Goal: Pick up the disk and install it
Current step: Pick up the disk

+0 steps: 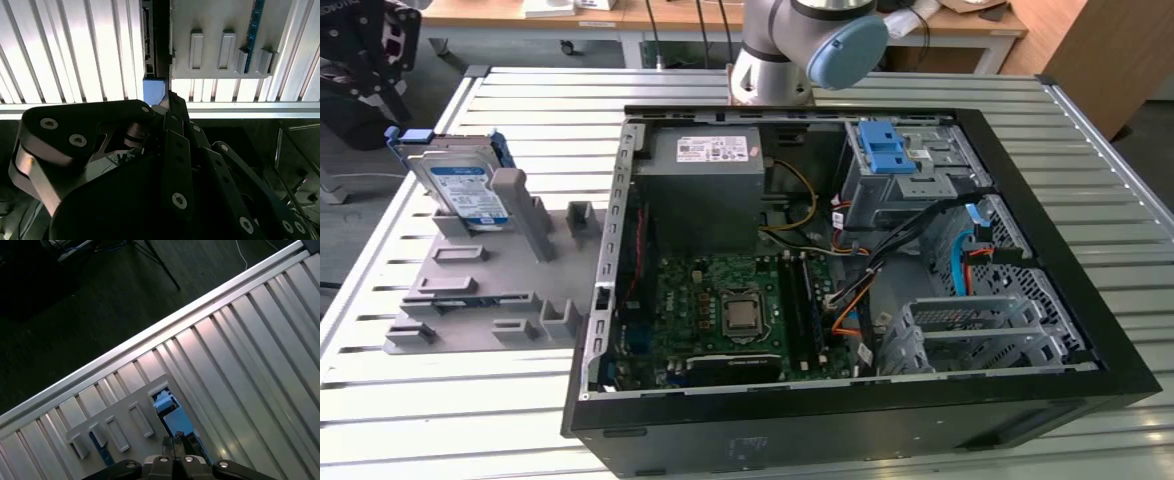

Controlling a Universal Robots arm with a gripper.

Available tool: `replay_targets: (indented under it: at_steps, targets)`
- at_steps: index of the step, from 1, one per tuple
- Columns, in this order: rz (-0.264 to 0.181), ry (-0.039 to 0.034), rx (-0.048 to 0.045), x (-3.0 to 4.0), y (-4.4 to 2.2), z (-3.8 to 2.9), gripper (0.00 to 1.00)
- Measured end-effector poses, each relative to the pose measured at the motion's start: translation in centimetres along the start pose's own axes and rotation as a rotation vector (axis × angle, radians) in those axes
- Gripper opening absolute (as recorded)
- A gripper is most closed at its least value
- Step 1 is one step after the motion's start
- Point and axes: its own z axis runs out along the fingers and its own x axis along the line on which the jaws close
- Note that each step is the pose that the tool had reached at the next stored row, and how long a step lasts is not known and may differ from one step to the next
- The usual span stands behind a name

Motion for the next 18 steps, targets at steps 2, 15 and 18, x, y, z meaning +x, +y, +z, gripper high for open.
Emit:
replay_targets:
  at_steps: [2, 15, 18]
  targets:
    - [-0.030, 0.0000, -0.0007, 0.00, 0.00, 0.00, 0.11]
    - [-0.194, -0.0098, 0.0122, 0.00, 0.00, 0.02, 0.11]
    - [-0.244, -0.0087, 0.0108, 0.00, 0.00, 0.03, 0.11]
